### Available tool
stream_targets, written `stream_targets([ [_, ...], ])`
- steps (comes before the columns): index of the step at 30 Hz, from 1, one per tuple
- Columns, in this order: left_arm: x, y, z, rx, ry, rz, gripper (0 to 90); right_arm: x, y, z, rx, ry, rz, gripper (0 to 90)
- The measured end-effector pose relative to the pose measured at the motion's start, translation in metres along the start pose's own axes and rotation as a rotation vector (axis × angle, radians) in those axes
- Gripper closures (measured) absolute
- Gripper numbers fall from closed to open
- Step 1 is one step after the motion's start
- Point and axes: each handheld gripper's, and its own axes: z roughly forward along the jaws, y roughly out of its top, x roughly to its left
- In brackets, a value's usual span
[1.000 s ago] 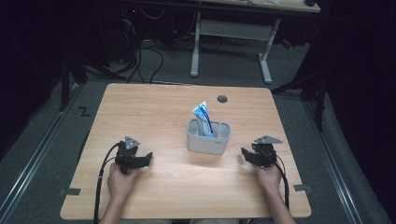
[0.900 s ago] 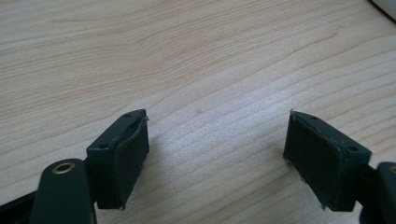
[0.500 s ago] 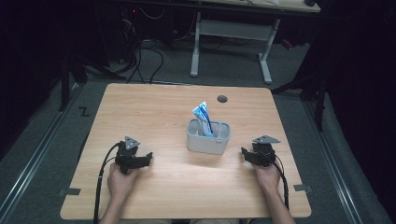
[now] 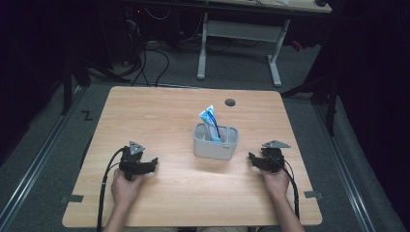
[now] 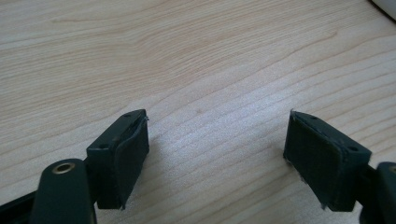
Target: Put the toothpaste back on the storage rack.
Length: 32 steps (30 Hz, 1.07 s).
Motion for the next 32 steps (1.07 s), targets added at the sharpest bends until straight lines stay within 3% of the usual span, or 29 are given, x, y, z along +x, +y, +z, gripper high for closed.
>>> stream_targets([
  [32, -0.0002, -0.0003, -0.0001, -0.003, 0.001, -0.003, 22.3, 0.0007, 0.0, 0.0008, -0.002, -0.003, 0.002, 36.4],
])
